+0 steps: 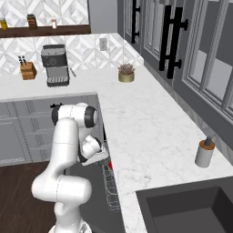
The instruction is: Pick up the cup and bowl from the counter, place them in the dishwasher, and close the dishwasher door.
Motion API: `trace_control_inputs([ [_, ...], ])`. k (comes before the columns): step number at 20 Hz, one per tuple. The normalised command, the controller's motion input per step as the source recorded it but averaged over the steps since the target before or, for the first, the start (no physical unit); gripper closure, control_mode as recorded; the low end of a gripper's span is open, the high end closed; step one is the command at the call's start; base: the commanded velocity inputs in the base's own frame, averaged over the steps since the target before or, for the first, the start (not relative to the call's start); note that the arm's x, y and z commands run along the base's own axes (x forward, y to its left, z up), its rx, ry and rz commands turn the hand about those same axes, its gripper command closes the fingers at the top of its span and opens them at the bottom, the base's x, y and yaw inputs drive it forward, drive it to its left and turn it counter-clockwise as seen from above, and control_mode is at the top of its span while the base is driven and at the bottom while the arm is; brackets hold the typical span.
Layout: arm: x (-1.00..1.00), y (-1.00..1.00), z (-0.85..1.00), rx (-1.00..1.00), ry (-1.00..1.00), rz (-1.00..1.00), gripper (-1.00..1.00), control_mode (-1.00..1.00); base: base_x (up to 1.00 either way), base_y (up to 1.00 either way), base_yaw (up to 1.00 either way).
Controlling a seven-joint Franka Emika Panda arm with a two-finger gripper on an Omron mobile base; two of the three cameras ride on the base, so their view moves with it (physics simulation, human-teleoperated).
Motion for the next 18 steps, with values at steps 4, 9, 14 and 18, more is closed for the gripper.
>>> trace_control_inputs([
  [4, -0.10, -0.01, -0.20, 0.00, -0.05, 0.00, 1.00, -1.00, 0.00, 0.00, 0.00],
  [9, -0.33, -0.14, 0.30, 0.00, -0.20, -0.03, 1.00, -1.00, 0.00, 0.00, 0.00],
  [14, 0.00, -0.68, 0.02, 0.00, -0.04, -0.08, 1.00, -1.00, 0.00, 0.00, 0.00],
  [18, -0.32, -0.90, -0.08, 0.00, 0.00, -0.10, -1.00, -1.00, 0.00, 0.00, 0.00],
])
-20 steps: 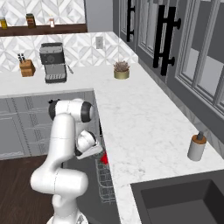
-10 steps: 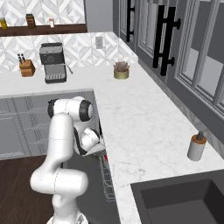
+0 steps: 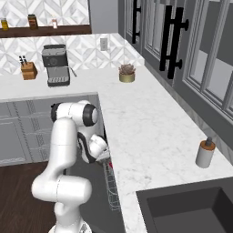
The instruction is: Pick up the cup and bowl from the counter, place them in the dishwasher, and close the dishwasher door.
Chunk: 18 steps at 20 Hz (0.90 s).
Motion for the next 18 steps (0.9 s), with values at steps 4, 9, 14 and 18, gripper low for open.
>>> trace_control_inputs([
  [4, -0.69, -1.00, -0.29, 0.00, 0.08, -0.12, -1.00, -1.00, 0.00, 0.00, 0.00],
  [9, -0.88, -0.99, -0.30, 0.00, 0.14, -0.12, -1.00, -1.00, 0.00, 0.00, 0.00],
  [14, -1.00, -0.16, 0.30, 0.06, -0.02, -0.04, -1.00, -1.00, 0.00, 0.00, 0.00],
  [18, -1.00, 0.24, 1.00, 0.08, -0.33, 0.00, -1.00, -1.00, 0.00, 0.00, 0.00],
])
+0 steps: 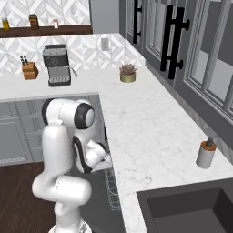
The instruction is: Pick up the cup and bowl from the counter, place them in the dishwasher, and close the dishwasher door.
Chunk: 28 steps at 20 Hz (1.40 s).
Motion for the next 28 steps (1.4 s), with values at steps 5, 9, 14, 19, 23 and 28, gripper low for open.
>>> trace_control_inputs([
  [5, -0.99, 0.54, 1.00, 0.10, -0.46, 0.00, -1.00, -1.00, 0.00, 0.00, 0.00],
  [9, -0.92, 0.63, 1.00, 0.11, -0.46, 0.00, -1.00, -1.00, 0.00, 0.00, 0.00],
  [14, -0.39, 0.06, 1.00, 0.12, -0.33, -0.03, -1.00, -1.00, 0.00, 0.00, 0.00],
  [19, -0.49, 0.06, 1.00, 0.06, 0.00, 0.00, -1.00, -1.00, 0.00, 0.00, 0.00],
  [23, -0.34, 0.16, 0.68, 0.04, 0.19, 0.00, -1.00, -1.00, 0.00, 0.00, 0.00],
  [28, -0.63, 0.73, 0.21, -0.05, 0.17, 0.07, -1.00, -1.00, 0.00, 0.00, 0.00],
])
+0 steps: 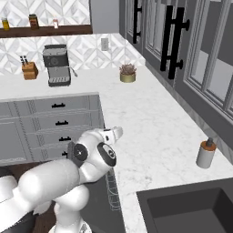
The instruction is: Pick up the cup and bowl from the counter, place them in the dishwasher, and close the dishwasher door.
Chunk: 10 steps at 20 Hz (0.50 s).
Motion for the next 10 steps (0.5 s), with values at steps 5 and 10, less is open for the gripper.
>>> trace_control_inputs([
  [5, -0.46, 0.71, 0.96, 0.00, 0.06, 0.03, -1.00, -1.00, 0.00, 0.00, 0.00],
  [10, -0.17, 0.25, 1.00, 0.01, 0.02, 0.00, -1.00, -1.00, 0.00, 0.00, 0.00],
])
